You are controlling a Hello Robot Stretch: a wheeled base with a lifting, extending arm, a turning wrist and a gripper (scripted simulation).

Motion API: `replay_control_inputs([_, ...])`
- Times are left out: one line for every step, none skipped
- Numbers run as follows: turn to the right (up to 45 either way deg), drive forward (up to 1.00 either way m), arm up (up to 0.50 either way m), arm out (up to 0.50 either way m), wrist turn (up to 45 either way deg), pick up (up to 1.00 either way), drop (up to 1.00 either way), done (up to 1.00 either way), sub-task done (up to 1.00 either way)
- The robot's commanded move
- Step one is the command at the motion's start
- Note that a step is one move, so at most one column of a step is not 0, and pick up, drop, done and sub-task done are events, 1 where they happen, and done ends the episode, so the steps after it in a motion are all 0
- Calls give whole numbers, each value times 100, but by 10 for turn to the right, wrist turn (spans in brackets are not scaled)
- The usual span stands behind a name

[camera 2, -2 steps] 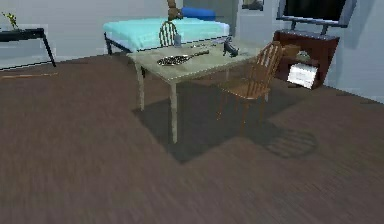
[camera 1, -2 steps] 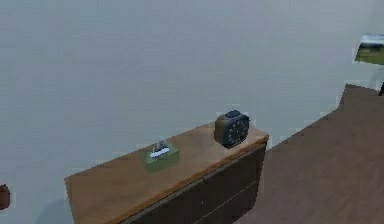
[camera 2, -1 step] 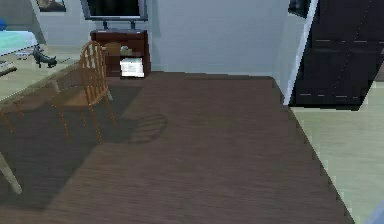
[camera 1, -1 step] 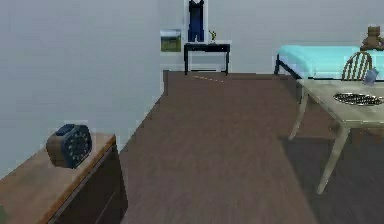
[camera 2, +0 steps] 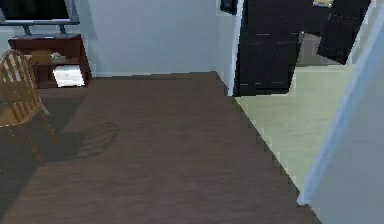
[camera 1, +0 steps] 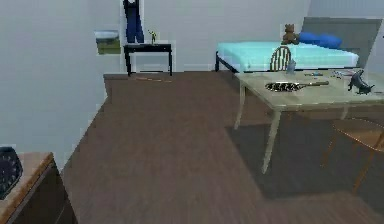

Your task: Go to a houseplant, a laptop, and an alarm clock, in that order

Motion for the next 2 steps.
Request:
replay_control_inputs([0, 40, 0, 0, 0, 0, 0, 0, 0])
replay_control_inputs([-450, 0, 0, 0, 0, 0, 0, 0, 0])
